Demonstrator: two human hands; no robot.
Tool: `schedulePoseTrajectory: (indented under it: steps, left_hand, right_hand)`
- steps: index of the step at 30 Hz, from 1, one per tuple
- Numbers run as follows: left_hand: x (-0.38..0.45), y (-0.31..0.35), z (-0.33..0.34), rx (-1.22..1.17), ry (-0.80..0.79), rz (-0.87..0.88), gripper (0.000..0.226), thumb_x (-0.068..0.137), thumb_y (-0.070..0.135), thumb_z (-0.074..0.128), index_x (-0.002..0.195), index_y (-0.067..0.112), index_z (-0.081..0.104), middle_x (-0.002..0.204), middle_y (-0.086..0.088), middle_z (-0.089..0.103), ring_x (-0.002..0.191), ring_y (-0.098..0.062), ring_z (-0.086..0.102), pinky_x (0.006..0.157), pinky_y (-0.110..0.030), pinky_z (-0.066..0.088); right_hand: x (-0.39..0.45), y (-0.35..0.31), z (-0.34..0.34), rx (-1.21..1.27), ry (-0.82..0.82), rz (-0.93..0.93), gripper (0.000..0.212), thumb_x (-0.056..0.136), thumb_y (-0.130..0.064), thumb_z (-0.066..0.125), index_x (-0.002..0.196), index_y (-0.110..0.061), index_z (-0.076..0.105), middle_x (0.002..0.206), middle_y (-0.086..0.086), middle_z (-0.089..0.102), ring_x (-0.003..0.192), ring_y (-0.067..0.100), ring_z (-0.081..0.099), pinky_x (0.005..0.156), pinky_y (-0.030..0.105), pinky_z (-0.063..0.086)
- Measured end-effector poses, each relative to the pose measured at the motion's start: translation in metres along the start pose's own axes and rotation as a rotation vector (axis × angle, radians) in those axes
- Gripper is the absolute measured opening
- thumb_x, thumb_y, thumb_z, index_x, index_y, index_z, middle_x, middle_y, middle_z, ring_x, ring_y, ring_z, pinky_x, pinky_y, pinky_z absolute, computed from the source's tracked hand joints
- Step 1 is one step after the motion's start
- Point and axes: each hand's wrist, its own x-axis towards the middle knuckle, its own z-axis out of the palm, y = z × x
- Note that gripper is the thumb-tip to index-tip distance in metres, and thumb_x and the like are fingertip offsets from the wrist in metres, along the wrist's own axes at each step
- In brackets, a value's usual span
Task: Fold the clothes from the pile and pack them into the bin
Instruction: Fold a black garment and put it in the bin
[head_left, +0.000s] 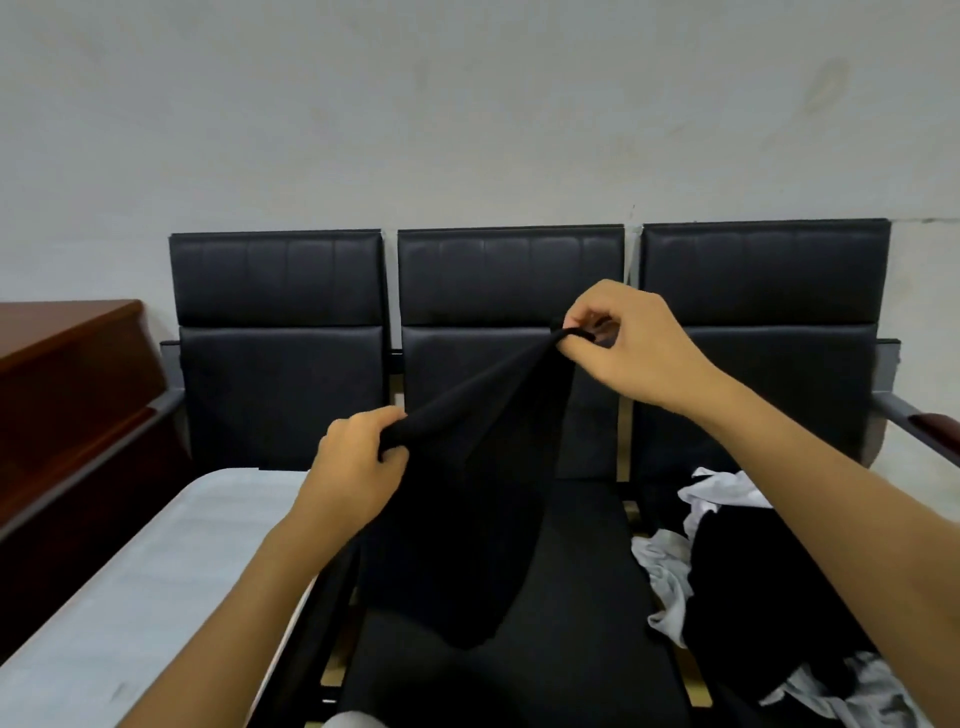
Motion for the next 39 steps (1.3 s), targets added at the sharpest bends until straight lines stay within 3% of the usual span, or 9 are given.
schedulePoseTrajectory:
  steps: [5, 10, 13, 19, 24, 28, 29, 32, 39]
  left_hand:
    - [-0.004, -0.007, -0.005, -0.553, -0.054, 0.003, 0.029, 0.097, 0.004, 0.054, 0.111, 0.027, 0.066, 0.104, 0.009, 0.072, 0.102, -0.001, 0.066, 0.083, -0.016, 0.053]
    - [0.003, -0.002, 0.0, -0.648, -0.001, -0.107, 0.023, 0.102, 0.015, 0.049, 0.092, 0.019, 0.069, 0.075, 0.012, 0.07, 0.074, 0.001, 0.067, 0.064, -0.012, 0.049]
    - [0.005, 0.003, 0.001, -0.857, -0.01, -0.212, 0.036, 0.102, 0.014, 0.043, 0.07, 0.013, 0.06, 0.06, 0.008, 0.055, 0.06, -0.007, 0.053, 0.055, -0.018, 0.042]
    - [0.007, 0.006, -0.006, -1.261, -0.03, -0.297, 0.033, 0.103, 0.022, 0.045, 0.117, 0.004, 0.068, 0.115, -0.009, 0.073, 0.108, -0.02, 0.069, 0.091, -0.034, 0.051]
    - [0.006, 0.003, 0.003, -0.914, 0.229, -0.41, 0.031, 0.095, 0.023, 0.061, 0.085, -0.006, 0.068, 0.087, -0.013, 0.073, 0.084, -0.024, 0.071, 0.085, -0.038, 0.057]
    - [-0.003, -0.006, 0.008, -0.609, 0.247, -0.25, 0.034, 0.092, 0.03, 0.063, 0.083, -0.003, 0.064, 0.086, -0.021, 0.064, 0.088, -0.019, 0.063, 0.09, -0.047, 0.053]
    - [-0.003, -0.004, 0.006, -0.601, 0.217, -0.176, 0.02, 0.092, 0.029, 0.065, 0.101, 0.011, 0.07, 0.103, -0.007, 0.069, 0.104, -0.012, 0.063, 0.096, -0.04, 0.052]
    - [0.003, 0.011, -0.001, -0.596, 0.043, 0.101, 0.081, 0.085, 0.039, 0.072, 0.153, 0.029, 0.029, 0.15, 0.014, 0.042, 0.136, 0.001, 0.04, 0.112, -0.019, 0.033]
    - [0.013, 0.057, 0.016, -0.976, -0.323, 0.137, 0.038, 0.095, 0.022, 0.057, 0.128, 0.002, 0.057, 0.123, -0.014, 0.067, 0.118, -0.025, 0.063, 0.099, -0.035, 0.051]
  right_hand:
    - [0.007, -0.012, 0.009, 0.361, -0.034, 0.209, 0.021, 0.096, -0.027, 0.06, 0.087, -0.009, 0.066, 0.083, 0.009, 0.067, 0.076, 0.027, 0.063, 0.074, 0.039, 0.052]
    - [0.008, -0.024, 0.006, 0.441, -0.176, 0.19, 0.035, 0.101, -0.034, 0.051, 0.074, -0.013, 0.053, 0.068, 0.004, 0.042, 0.062, 0.014, 0.041, 0.064, 0.03, 0.037]
    - [0.01, -0.029, 0.007, 0.335, -0.203, 0.082, 0.045, 0.103, -0.034, 0.048, 0.063, -0.014, 0.041, 0.057, -0.008, 0.033, 0.052, 0.005, 0.032, 0.059, 0.019, 0.033]
    - [0.013, 0.002, 0.006, -0.263, -0.053, -0.142, 0.065, 0.095, -0.06, 0.031, 0.075, -0.009, 0.066, 0.06, 0.001, 0.061, 0.055, 0.019, 0.057, 0.067, 0.033, 0.049]
    - [0.003, 0.01, 0.013, -0.592, 0.248, -0.27, 0.059, 0.101, -0.049, 0.032, 0.076, -0.012, 0.069, 0.049, 0.001, 0.049, 0.044, 0.023, 0.048, 0.051, 0.031, 0.036]
    - [0.015, -0.019, 0.008, 0.185, 0.181, -0.132, 0.04, 0.102, -0.032, 0.052, 0.079, -0.002, 0.066, 0.066, 0.002, 0.059, 0.061, 0.009, 0.052, 0.063, 0.025, 0.042]
    - [0.018, -0.03, 0.006, 0.287, 0.144, -0.087, 0.042, 0.102, -0.029, 0.052, 0.076, 0.002, 0.061, 0.065, 0.003, 0.051, 0.061, 0.007, 0.044, 0.062, 0.023, 0.037]
    - [0.026, -0.055, 0.008, 0.357, -0.037, -0.086, 0.047, 0.104, -0.03, 0.049, 0.071, 0.004, 0.049, 0.064, 0.002, 0.036, 0.058, 0.006, 0.033, 0.058, 0.02, 0.03]
    - [0.032, -0.072, 0.014, 0.331, -0.303, -0.129, 0.054, 0.103, -0.034, 0.048, 0.075, 0.012, 0.052, 0.068, 0.022, 0.045, 0.06, 0.019, 0.042, 0.06, 0.016, 0.039]
